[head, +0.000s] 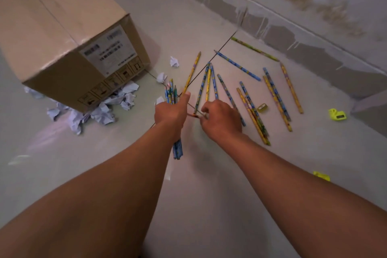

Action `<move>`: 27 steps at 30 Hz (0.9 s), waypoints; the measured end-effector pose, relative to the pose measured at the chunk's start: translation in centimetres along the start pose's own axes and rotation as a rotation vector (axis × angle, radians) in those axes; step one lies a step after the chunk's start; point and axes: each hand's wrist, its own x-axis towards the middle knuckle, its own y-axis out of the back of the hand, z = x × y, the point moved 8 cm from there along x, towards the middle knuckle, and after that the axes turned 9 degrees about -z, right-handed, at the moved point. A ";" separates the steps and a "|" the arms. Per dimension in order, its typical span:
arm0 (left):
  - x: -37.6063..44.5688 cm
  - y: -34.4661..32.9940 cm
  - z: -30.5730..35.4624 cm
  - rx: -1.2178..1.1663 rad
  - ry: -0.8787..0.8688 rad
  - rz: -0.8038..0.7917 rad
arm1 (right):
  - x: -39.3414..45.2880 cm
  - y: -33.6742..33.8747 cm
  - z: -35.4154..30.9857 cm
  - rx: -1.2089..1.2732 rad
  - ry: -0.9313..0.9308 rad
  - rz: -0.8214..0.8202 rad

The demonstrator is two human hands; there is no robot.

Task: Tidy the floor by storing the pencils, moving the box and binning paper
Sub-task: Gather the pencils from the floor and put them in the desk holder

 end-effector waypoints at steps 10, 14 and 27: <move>1.5 2.2 -3.2 0.036 0.103 -0.014 | -0.6 -2.3 0.7 0.075 0.114 -0.003; 1.3 1.5 -1.3 -0.151 0.097 -0.009 | 0.5 -1.8 -1.2 0.431 0.029 -0.014; 5.0 2.7 0.8 -0.307 0.154 -0.119 | 2.4 0.3 -4.1 0.593 -0.035 0.155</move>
